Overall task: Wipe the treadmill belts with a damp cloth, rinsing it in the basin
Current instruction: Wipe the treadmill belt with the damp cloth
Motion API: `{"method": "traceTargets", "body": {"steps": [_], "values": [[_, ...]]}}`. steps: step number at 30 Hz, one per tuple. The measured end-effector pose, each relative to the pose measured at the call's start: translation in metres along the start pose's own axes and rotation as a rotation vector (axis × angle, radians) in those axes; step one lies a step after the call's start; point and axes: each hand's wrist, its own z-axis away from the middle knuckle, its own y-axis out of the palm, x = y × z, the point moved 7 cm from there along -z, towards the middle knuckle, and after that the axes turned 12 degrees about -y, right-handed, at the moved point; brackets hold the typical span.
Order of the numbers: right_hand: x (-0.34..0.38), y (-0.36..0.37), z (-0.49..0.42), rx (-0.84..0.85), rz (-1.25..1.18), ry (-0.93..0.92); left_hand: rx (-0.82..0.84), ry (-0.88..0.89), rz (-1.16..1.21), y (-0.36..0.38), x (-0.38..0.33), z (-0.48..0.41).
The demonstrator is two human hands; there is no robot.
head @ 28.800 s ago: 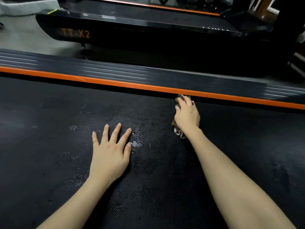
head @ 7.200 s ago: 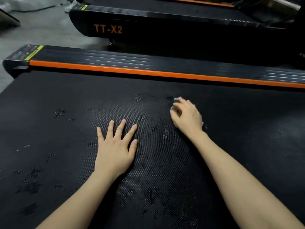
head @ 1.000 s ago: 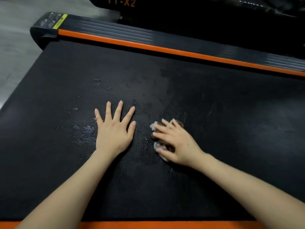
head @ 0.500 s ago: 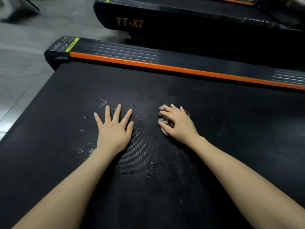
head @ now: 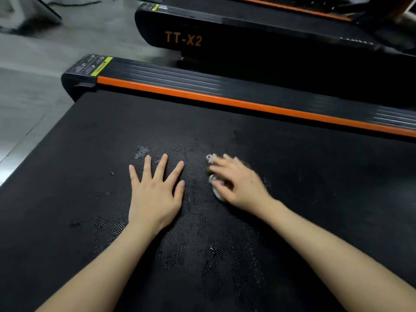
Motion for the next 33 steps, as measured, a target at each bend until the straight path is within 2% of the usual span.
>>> {"method": "traceTargets", "body": {"steps": [2,4,5,6,8,11,13,15,18,21,23,26,28,30,33], "values": [[-0.053,-0.014,-0.014,-0.08,0.074,0.197,0.006,-0.003,0.004,0.001,0.0,0.0],[-0.102,-0.023,-0.025,-0.133,0.115,0.518,0.001,-0.003,0.007,0.001,0.0,0.0],[-0.111,-0.02,-0.029,-0.146,0.128,0.63,-0.003,-0.002,0.006,0.001,-0.001,0.0],[-0.107,-0.015,-0.036,-0.157,0.14,0.662,-0.005,-0.002,0.005,0.001,-0.001,0.0],[-0.072,0.001,-0.054,-0.17,0.11,0.548,0.001,-0.001,0.004,0.001,-0.001,-0.001],[-0.011,0.033,-0.065,-0.019,-0.023,0.219,0.003,0.001,0.005,0.0,0.0,-0.001],[-0.018,0.025,-0.066,0.034,-0.003,0.118,-0.003,0.005,0.006,0.0,0.001,0.0],[-0.061,0.008,-0.058,-0.03,0.101,0.19,-0.012,0.007,0.011,0.0,0.001,0.001],[-0.138,-0.023,-0.038,-0.181,0.203,0.579,-0.01,0.001,0.031,0.0,0.0,0.0],[-0.145,-0.017,-0.052,-0.195,0.271,0.789,-0.002,0.0,0.033,0.0,-0.001,0.0],[-0.121,0.0,-0.085,-0.165,0.24,0.715,-0.006,-0.002,0.033,0.0,-0.001,0.0],[-0.067,0.034,-0.129,-0.088,0.135,0.384,-0.012,-0.002,0.028,-0.001,0.0,0.0],[-0.06,0.033,-0.137,-0.053,0.116,0.259,-0.014,0.005,0.024,-0.001,0.001,0.0],[-0.094,0.017,-0.123,-0.064,0.151,0.319,-0.012,0.011,0.021,-0.001,0.001,0.0],[-0.165,-0.019,-0.082,-0.121,0.227,0.599,-0.018,0.001,0.02,0.0,0.001,0.0]]}}
